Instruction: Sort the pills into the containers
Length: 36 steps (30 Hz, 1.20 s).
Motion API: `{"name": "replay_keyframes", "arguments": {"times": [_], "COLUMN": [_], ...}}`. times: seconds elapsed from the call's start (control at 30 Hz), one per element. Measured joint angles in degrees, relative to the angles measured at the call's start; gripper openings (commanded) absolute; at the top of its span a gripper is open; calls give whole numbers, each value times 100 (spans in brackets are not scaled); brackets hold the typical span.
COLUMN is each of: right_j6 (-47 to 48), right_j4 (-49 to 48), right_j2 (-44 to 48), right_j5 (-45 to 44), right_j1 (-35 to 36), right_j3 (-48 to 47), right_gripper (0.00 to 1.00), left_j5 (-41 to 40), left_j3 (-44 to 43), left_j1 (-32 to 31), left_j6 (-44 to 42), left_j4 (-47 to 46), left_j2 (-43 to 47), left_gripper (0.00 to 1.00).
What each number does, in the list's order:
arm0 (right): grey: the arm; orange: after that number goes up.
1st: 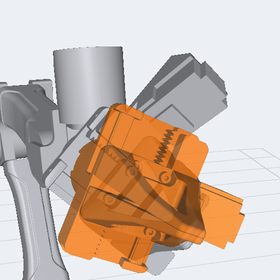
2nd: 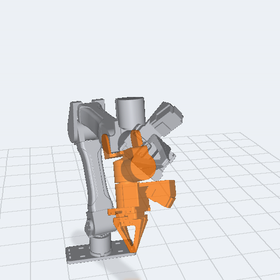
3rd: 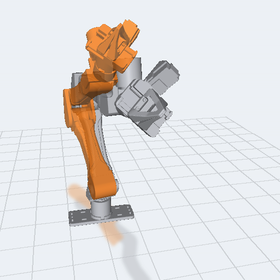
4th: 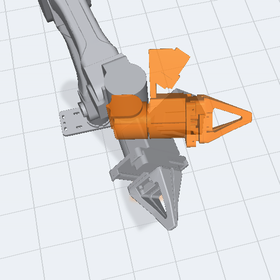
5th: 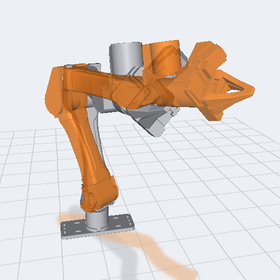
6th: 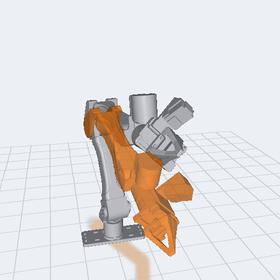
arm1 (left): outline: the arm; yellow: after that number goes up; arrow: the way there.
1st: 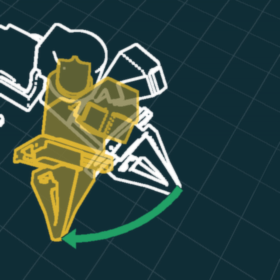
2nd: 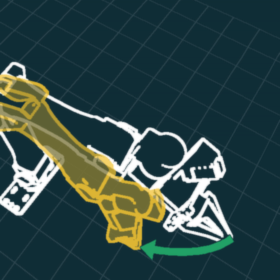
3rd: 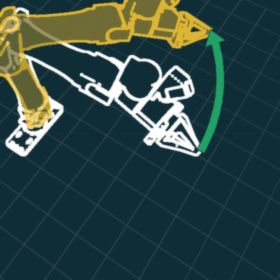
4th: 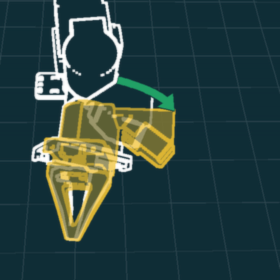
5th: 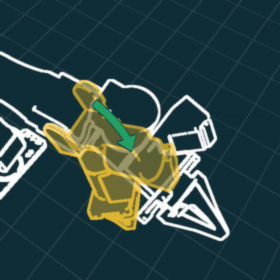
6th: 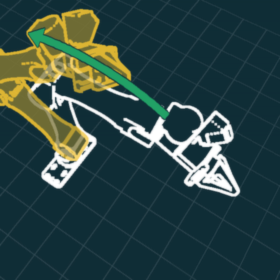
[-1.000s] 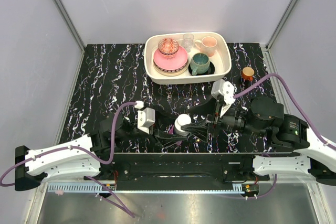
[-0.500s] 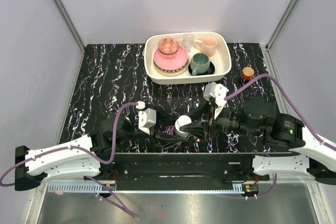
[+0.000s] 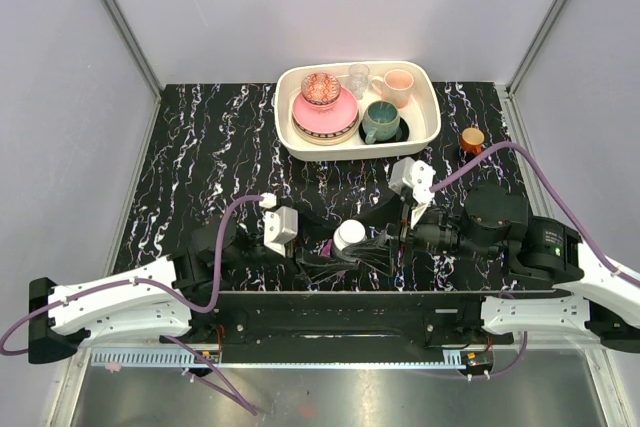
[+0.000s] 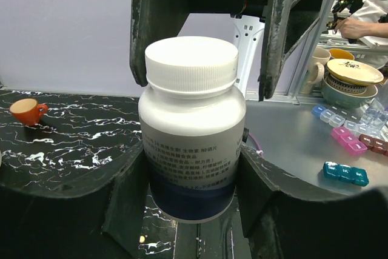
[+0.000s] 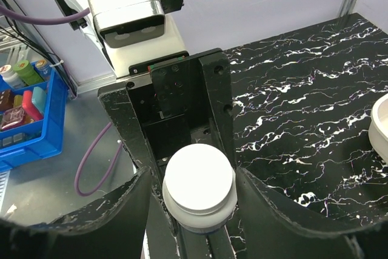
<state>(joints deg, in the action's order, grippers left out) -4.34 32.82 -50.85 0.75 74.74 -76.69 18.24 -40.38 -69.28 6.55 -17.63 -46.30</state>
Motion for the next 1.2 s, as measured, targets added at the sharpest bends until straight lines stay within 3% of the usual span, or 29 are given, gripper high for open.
{"name": "replay_keyframes", "arguments": {"times": [0.3,0.53,0.57,0.77,0.87,0.9,1.1,1.2], "right_j6": [2,22,26,4,-28,-50,-407,-660], "right_j4": [-17,-20,-22,-17,11,13,-28,-114], "right_j2": [42,44,44,24,-98,-184,-870,-1246], "right_j5": [-2,-28,-26,-269,-588,-798,-2218,-2844], "right_j1": [0,-2,0,0,9,13,39,55], "right_j3": [0,0,0,0,0,-7,-431,-699], "right_gripper": [55,32,24,16,8,0,2,9], "left_j5": [48,111,109,7,-282,-457,-1845,-2461], "left_j3": [0,0,0,0,-26,-52,-400,-623], "left_j1": [0,0,0,0,7,11,52,74], "left_j6": [2,28,39,46,-61,-107,-590,-796], "left_j4": [-22,-39,-39,-24,166,278,992,1274], "left_j2": [-70,-68,-68,-68,-63,-61,-68,-120], "left_gripper": [1,1,1,0,0,0,0,0]}}
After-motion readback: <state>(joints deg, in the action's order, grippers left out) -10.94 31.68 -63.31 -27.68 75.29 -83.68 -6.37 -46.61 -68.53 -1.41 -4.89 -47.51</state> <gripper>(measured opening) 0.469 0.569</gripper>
